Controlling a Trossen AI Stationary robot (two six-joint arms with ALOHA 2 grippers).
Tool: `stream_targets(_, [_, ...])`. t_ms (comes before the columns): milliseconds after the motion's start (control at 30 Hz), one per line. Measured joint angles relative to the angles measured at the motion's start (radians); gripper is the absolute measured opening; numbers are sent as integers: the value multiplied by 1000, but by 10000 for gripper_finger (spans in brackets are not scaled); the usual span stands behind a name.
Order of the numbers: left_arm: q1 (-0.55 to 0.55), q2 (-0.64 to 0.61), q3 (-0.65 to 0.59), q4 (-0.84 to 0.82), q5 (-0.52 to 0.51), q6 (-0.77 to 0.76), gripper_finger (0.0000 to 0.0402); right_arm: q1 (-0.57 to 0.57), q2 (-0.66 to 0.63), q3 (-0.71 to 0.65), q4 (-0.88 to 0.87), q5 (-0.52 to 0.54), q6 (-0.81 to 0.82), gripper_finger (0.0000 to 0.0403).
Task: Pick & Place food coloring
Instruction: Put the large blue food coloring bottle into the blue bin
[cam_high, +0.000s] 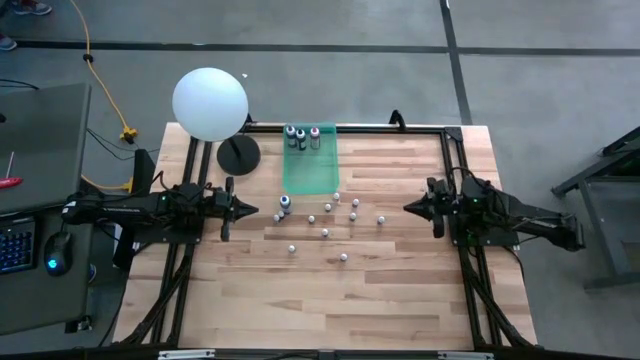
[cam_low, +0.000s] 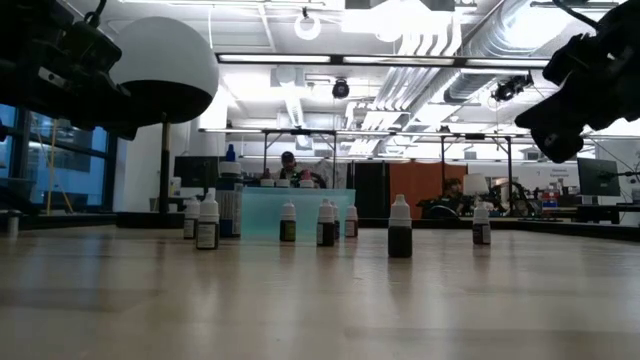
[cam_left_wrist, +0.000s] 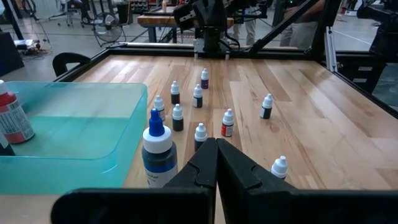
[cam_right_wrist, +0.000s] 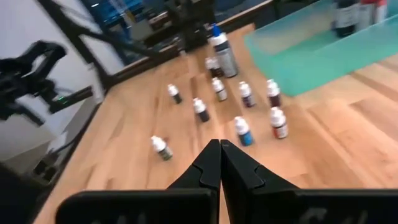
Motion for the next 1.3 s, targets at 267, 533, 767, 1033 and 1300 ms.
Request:
stream_targets(267, [0, 0, 0, 0, 0, 0, 0, 0, 0, 0, 1, 35, 36, 0])
stream_targets(533, [0, 0, 0, 0, 0, 0, 0, 0, 0, 0, 1, 35, 36, 0])
stream_targets(767, [0, 0, 0, 0, 0, 0, 0, 0, 0, 0, 1, 39, 37, 0])
stream_targets(1033, [0, 0, 0, 11, -7, 0, 0, 0, 0, 0, 1, 38, 25, 0])
stream_targets(1300, [0, 0, 0, 9, 29, -121, 0, 0, 0, 0, 1, 38, 25, 0])
